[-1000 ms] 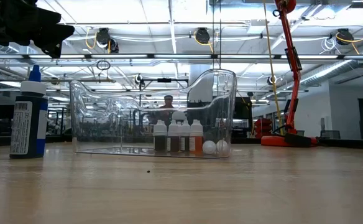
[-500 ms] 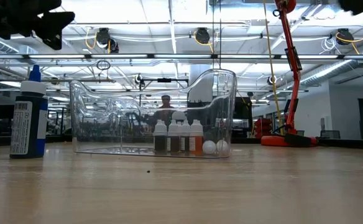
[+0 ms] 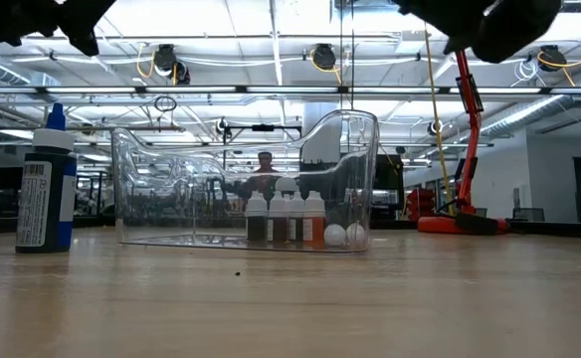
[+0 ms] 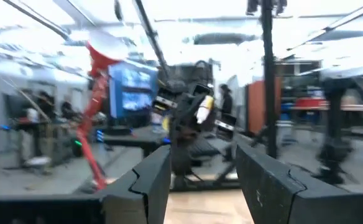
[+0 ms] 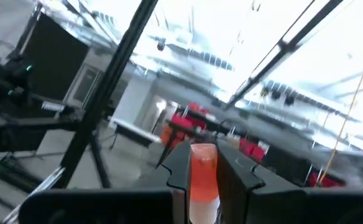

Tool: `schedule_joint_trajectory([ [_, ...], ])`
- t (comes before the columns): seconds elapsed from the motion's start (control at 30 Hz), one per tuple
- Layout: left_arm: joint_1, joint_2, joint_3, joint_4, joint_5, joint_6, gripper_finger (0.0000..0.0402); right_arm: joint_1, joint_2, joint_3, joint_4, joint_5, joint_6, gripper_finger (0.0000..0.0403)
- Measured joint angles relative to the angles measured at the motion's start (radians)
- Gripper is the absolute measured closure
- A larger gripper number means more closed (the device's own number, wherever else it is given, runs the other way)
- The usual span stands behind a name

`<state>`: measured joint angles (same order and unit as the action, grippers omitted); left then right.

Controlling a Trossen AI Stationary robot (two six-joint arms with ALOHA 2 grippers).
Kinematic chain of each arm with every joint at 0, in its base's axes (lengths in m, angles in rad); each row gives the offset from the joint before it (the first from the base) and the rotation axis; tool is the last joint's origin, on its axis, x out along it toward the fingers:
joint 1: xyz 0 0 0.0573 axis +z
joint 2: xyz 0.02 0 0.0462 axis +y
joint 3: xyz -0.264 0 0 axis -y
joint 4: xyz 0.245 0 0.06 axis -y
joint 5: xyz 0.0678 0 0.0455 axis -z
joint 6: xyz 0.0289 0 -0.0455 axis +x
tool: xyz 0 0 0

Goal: Pick & Place food coloring
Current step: Put the small orange food coloring bottle into the transparent bin

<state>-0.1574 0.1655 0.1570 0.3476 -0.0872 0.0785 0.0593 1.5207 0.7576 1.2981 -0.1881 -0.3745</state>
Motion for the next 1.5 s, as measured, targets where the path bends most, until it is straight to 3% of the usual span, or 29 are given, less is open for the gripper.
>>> schedule_joint_trajectory([
  [0.13,0.001,0.079,0.0,0.083,-0.168,0.113,0.022,-0.027,-0.001,0.045,0.018,-0.081,-0.008,0.0366],
  [0.23,0.014,0.194,0.0,0.278,-0.319,0.157,0.022,-0.035,-0.001,0.083,0.014,-0.124,-0.037,0.0366],
  [0.3,0.038,0.298,0.0,0.416,-0.341,0.192,0.022,-0.041,-0.001,0.099,0.011,-0.15,-0.049,0.0366],
  [0.4,0.086,0.479,0.001,0.597,-0.269,0.223,0.022,-0.047,-0.001,0.108,0.015,-0.159,-0.065,0.0366],
  [0.6,0.193,0.911,0.136,0.88,0.039,0.252,0.022,-0.086,0.017,0.127,0.038,-0.209,-0.041,0.0366],
  [0.77,0.227,1.216,0.356,0.941,0.189,0.333,0.022,-0.099,0.019,0.136,0.037,-0.235,-0.024,0.0366],
  [0.87,0.228,1.336,0.463,0.941,0.296,0.394,0.022,-0.099,0.021,0.135,0.036,-0.26,-0.009,0.0366],
  [1.13,0.206,1.42,0.586,0.972,0.434,0.438,0.022,-0.1,0.02,0.135,0.035,-0.26,-0.004,0.0366],
  [1.5,0.198,1.406,0.64,0.975,0.449,0.418,0.022,-0.104,0.02,0.135,0.05,-0.262,0.007,0.0366],
])
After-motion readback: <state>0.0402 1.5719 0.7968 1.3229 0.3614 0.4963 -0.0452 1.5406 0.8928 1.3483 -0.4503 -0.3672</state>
